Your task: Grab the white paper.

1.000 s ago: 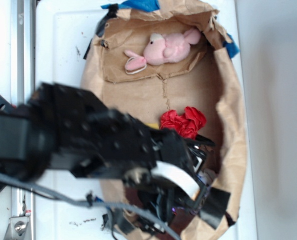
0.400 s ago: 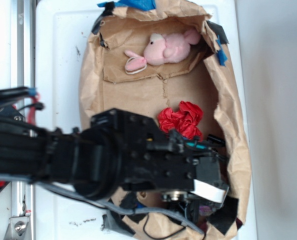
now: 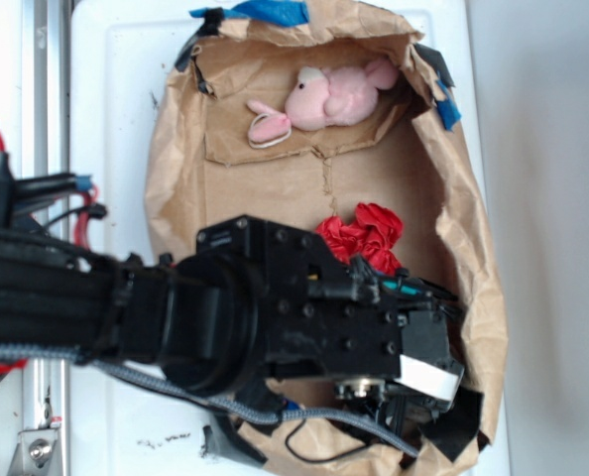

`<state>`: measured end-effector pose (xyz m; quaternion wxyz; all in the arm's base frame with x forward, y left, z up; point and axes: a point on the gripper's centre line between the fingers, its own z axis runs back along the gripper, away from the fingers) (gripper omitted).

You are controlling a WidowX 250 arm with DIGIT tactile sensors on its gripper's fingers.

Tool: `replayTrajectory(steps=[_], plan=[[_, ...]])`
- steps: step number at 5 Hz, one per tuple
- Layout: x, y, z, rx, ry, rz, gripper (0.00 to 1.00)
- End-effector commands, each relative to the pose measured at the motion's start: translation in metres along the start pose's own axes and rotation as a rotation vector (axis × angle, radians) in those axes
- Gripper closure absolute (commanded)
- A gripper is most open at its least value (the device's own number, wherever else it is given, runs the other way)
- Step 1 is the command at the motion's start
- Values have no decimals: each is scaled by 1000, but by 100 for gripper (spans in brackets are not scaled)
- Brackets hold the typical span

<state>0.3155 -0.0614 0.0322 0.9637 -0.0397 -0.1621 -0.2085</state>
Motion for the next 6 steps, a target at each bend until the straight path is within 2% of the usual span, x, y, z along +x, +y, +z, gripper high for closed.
replayTrajectory(steps=[1,2,3,4,5,6], plan=[[18,17,62,41,-138,100,100],[10,29,93,52,-59,177,100],[1,40,119,-23,95,213,100],[-10,42,146,-72,219,249,100],[-22,49,160,-52,338,357,100],[-32,50,171,-101,367,315,100]])
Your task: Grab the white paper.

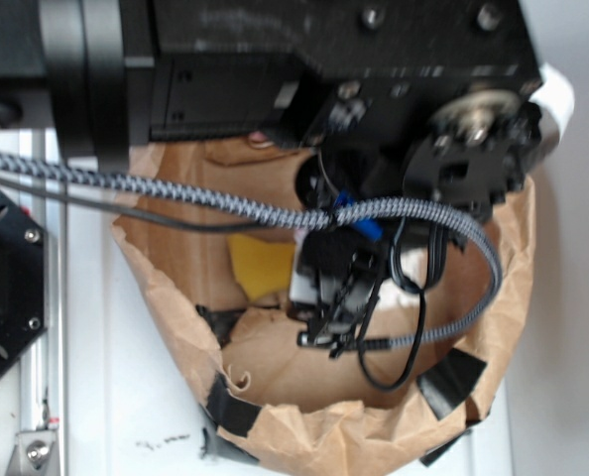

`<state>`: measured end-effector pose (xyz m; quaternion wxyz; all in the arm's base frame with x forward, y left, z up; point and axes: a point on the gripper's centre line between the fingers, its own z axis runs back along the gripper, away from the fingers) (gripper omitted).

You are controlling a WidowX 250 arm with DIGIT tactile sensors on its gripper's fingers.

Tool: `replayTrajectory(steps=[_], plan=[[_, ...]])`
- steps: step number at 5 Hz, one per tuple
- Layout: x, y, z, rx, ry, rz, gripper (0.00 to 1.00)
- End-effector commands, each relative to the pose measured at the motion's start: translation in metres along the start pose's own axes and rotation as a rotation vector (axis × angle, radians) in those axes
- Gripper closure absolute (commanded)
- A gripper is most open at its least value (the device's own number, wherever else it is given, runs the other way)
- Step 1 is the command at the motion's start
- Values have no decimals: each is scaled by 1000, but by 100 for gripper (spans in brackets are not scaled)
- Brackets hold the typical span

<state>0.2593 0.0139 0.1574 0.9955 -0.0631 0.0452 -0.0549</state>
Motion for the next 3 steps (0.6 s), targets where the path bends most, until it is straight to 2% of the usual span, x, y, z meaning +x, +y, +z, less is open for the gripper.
replayTrajectory(steps=[1,3], plan=[[-5,5,28,-21,-44,-28,100],[-6,0,26,6,-95,-31,100]])
